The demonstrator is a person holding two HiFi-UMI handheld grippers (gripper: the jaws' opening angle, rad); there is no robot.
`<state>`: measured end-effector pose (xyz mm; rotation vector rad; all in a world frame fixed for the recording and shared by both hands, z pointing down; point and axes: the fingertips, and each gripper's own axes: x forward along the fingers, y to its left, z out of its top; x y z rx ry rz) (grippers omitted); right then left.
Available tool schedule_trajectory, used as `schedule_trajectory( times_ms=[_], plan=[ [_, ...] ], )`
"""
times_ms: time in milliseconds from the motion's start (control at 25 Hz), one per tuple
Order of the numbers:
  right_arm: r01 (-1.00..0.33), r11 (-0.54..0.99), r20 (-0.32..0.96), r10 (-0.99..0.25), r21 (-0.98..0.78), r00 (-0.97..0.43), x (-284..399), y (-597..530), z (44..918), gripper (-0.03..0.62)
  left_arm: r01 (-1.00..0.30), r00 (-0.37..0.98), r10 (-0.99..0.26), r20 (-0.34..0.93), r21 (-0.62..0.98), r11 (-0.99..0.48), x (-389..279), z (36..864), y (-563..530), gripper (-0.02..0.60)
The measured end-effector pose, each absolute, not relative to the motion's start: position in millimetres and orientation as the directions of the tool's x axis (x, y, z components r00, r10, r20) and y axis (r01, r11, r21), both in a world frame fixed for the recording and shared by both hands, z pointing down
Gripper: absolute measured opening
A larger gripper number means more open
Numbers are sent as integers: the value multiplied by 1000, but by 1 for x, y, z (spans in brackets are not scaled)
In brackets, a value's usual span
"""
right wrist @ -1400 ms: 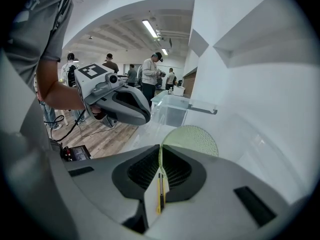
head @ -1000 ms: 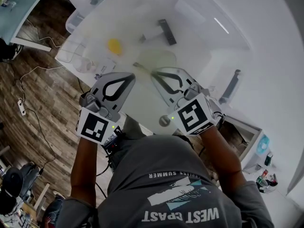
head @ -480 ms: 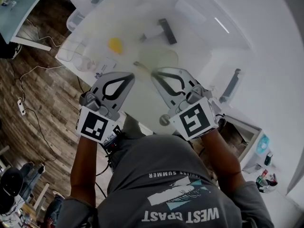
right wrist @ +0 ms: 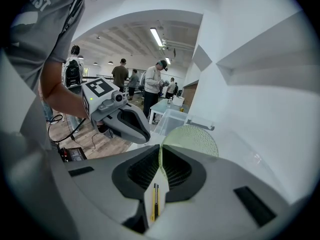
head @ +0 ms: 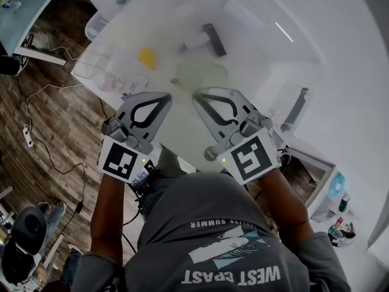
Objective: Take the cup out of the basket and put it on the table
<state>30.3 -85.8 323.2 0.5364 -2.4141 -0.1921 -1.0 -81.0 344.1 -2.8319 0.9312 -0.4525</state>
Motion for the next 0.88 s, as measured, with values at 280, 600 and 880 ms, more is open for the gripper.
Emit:
schedule_trajectory(
  times_ms=[280, 600, 880],
  plan=[
    [-332, 909, 553, -416, 250, -722, 27, -79, 314, 29, -561, 763, -599, 243, -212, -800, -1, 344, -81, 9],
    [-327, 914, 552, -406, 241, -728, 23, -70, 316, 29, -560, 761, -600, 249, -217, -800, -2, 347, -80, 9],
    [-338, 908, 546, -418, 247, -726, 26, -64, 311, 29, -558, 759, -600, 252, -221, -800, -3, 347, -77, 9]
  ],
)
